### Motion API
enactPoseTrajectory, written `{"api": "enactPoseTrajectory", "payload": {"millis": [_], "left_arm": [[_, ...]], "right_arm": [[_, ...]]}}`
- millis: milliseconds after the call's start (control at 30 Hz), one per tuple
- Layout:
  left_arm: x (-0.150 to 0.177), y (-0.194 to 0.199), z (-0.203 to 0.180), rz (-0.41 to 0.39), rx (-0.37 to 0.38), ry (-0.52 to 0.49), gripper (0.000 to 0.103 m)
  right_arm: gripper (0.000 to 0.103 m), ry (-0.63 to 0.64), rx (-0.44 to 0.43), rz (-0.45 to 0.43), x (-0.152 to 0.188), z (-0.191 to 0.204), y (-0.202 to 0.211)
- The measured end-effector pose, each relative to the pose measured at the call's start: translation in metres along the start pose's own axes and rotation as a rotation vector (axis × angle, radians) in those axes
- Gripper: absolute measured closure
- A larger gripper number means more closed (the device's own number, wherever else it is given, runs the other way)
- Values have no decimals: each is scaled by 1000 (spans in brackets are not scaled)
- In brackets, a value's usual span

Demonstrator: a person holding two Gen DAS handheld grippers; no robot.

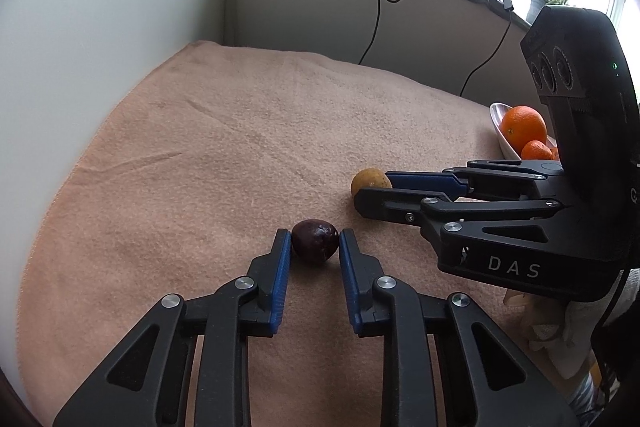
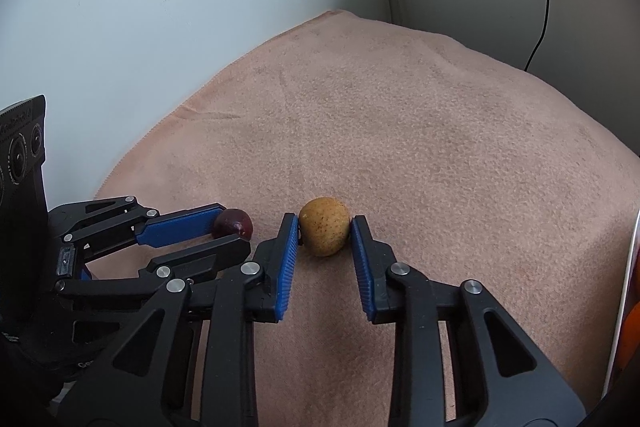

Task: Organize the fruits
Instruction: 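Close the right tool on the longan while the left tool grips the plum, then carry the longan and plum over the plate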

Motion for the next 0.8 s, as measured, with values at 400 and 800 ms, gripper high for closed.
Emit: {"api": "enactPoseTrajectory", "payload": {"millis": [400, 800], "left_arm": [[-7, 20, -10, -44, 15, -15, 80], [-14, 33, -46, -86, 61, -59, 80]], "right_arm": [[75, -48, 16, -61, 8, -11, 35], [75, -98, 64, -149, 25, -26, 88]]}}
Point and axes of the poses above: each gripper's, at about its wrist camera, not at the fingertips, and y roughly against the way its jaws point, z to its left, x to its underside, the point moved 3 cm from there along -y, roughly the way its jaws point, and after that the axes turned 11 degrees about y, right-handed, at the moved point
